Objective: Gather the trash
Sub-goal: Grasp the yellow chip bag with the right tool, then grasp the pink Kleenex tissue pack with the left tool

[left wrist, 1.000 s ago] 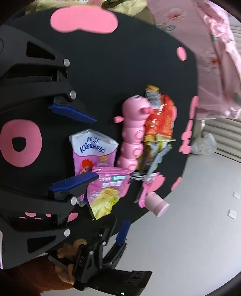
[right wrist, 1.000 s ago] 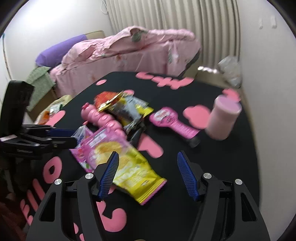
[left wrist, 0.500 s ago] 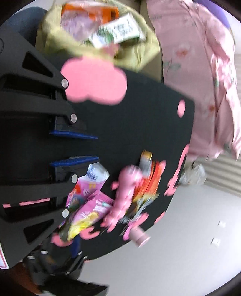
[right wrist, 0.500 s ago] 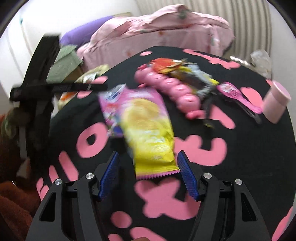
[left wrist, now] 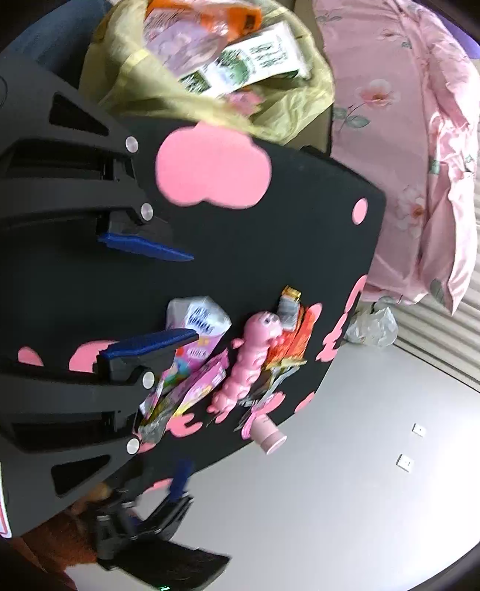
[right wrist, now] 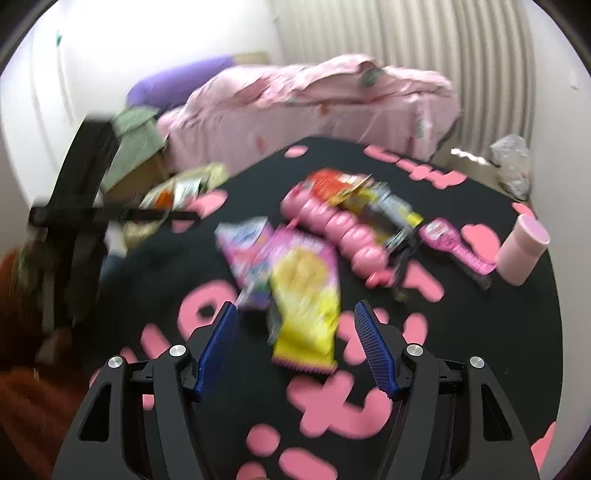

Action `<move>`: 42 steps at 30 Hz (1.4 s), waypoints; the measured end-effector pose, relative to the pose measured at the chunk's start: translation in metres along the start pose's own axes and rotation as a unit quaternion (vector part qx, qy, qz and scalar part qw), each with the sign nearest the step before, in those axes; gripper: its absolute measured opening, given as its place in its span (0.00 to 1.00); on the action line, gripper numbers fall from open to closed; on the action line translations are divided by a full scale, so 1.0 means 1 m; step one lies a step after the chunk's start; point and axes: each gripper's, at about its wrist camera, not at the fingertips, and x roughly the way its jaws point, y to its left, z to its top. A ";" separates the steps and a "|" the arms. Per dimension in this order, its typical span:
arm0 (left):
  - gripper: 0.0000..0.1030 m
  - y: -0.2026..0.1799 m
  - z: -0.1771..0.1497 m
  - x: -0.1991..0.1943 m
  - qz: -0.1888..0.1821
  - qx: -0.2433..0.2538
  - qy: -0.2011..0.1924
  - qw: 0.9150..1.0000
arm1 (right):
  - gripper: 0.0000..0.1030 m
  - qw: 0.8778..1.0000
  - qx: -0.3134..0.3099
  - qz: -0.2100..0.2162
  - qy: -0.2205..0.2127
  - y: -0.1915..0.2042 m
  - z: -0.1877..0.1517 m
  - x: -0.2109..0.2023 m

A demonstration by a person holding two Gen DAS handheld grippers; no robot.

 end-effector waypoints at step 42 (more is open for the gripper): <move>0.51 -0.048 -0.011 0.041 0.015 0.038 0.032 0.999 | 0.60 0.993 0.109 -0.042 -0.001 -0.036 -0.033 -0.023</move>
